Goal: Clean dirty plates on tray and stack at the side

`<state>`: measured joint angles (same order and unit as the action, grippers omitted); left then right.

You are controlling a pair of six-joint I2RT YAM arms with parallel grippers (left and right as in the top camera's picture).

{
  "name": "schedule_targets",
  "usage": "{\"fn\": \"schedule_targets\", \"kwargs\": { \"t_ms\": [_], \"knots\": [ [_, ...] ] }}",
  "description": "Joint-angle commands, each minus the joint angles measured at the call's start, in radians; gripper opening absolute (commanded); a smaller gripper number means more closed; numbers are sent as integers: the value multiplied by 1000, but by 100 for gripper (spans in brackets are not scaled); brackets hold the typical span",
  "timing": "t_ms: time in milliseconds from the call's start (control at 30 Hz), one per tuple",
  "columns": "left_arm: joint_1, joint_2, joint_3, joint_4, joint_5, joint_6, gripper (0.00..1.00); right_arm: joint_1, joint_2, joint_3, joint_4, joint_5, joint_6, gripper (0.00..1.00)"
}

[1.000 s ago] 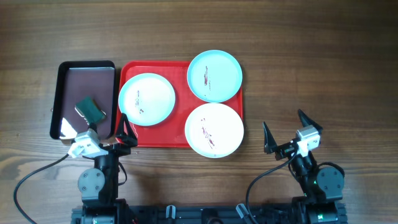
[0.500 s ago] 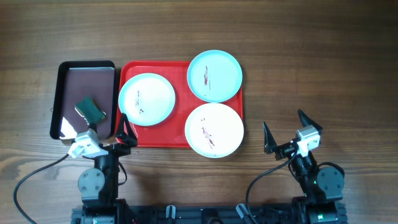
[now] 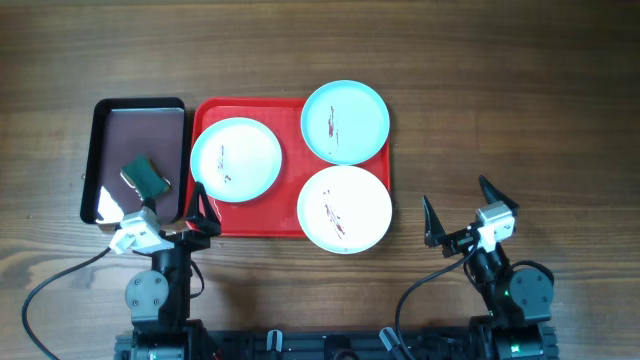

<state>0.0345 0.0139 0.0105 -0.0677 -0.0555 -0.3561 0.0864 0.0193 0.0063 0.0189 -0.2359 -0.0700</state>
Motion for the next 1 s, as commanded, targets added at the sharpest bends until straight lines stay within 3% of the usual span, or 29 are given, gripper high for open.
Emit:
{"fn": "schedule_targets", "kwargs": {
  "t_ms": [0, 767, 967],
  "knots": [
    [-5, -6, -5, 1, -13, 12, 100, 6, -8, -1, 2, -13, -6, 100],
    [-5, -6, -5, 4, -13, 12, 100, 6, -8, -1, 23, -13, -4, 100],
    [-5, -6, -4, 16, -10, 13, 100, 6, -8, 2, 46, -14, 109, 100]
  ]
}}
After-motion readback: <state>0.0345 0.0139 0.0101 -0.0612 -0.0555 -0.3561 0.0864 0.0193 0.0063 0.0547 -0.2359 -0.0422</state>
